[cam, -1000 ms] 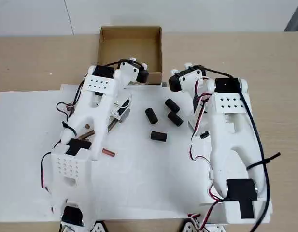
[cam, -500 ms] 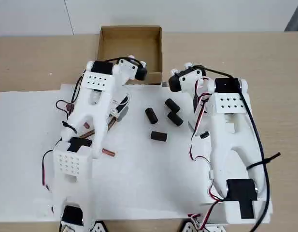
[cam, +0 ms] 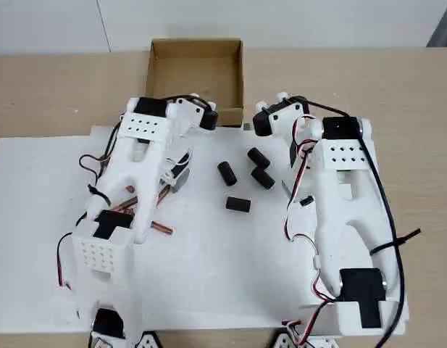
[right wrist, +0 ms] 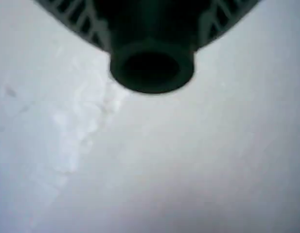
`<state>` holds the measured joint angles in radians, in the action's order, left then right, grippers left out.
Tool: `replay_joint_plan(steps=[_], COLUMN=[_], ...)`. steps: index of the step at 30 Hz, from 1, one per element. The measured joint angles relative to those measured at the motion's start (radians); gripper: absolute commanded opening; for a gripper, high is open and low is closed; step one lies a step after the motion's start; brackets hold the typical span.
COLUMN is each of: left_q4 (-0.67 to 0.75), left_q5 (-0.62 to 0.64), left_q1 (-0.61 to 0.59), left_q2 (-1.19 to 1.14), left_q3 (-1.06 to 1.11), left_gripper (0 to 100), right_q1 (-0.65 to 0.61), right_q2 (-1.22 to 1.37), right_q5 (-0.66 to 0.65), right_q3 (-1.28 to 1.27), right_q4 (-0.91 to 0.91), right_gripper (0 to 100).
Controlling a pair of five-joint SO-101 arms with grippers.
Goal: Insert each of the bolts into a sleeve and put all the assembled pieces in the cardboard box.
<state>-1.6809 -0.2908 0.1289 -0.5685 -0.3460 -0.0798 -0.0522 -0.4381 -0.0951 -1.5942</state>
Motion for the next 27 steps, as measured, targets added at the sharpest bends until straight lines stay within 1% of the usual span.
replay_joint_plan(steps=[6, 10, 17, 21, 27], left_q4=[0.089, 0.12, 0.123, 0.121, 0.118], left_q5=[-0.003, -0.003, -0.003, -0.006, -0.003], left_q1=[0.0, 0.0, 0.0, 0.002, 0.005], left_q2=[0.0, 0.0, -0.032, -0.052, -0.052], left_q3=[0.051, 0.057, 0.048, 0.031, 0.029], left_gripper=[10, 10, 9, 0, 1], right_q1=[0.0, 0.0, 0.0, 0.0, 0.0], right_q2=[0.0, 0.0, 0.0, 0.0, 0.0], right_q5=[0.0, 0.0, 0.0, 0.0, 0.0], right_q3=[0.0, 0.0, 0.0, 0.0, 0.0], right_q4=[0.0, 0.0, 0.0, 0.0, 0.0], right_gripper=[0.8, 0.8, 0.8, 0.8, 0.8])
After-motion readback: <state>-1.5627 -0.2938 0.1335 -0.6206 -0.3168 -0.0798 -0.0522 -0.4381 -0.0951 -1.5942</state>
